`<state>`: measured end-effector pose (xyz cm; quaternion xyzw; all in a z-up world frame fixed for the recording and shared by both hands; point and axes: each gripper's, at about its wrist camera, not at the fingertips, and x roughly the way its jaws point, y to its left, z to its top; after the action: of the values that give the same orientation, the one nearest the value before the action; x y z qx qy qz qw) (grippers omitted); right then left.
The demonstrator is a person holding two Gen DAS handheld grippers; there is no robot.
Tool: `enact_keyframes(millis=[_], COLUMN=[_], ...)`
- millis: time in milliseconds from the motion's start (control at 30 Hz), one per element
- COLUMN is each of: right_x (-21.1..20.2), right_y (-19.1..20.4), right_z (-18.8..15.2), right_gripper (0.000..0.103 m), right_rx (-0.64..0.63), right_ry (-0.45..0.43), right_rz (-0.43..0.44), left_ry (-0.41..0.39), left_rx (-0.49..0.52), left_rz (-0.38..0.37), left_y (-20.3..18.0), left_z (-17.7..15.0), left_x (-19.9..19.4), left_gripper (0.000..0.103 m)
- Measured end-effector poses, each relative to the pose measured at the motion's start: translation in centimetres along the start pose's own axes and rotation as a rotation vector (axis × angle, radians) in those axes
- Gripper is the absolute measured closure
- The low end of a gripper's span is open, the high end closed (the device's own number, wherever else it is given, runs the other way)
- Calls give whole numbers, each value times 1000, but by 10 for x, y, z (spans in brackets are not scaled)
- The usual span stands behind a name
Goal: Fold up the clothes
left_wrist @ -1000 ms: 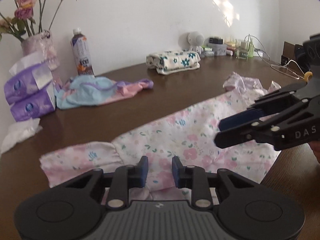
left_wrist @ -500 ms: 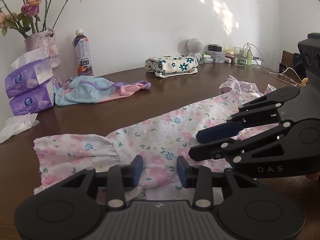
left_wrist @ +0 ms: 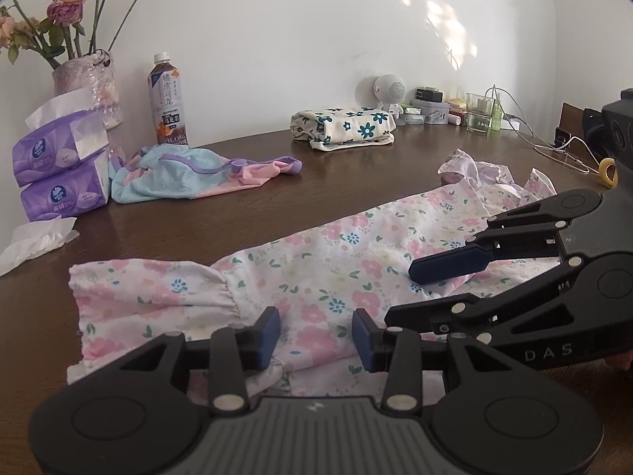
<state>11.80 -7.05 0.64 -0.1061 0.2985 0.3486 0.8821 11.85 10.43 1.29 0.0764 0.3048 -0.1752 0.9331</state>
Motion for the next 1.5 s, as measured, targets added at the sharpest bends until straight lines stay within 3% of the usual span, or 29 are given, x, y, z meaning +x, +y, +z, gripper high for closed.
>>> enact_keyframes(millis=[133,533,1500], right_x=[-3,-20,-55], right_y=[-3,-28,-84], right_z=[-2,-14,-40], right_gripper=[65,88,92], right_rx=[9,80,145], right_ry=[-1,-8,-15], right_rz=[-3,-42,-200], left_ry=[1,2,7], left_rx=[14,9,-12], left_rz=[8,4,7], left_y=[-2,-1,2], left_z=[0,0,0], left_x=[0,1,2], left_gripper=[61,60,54])
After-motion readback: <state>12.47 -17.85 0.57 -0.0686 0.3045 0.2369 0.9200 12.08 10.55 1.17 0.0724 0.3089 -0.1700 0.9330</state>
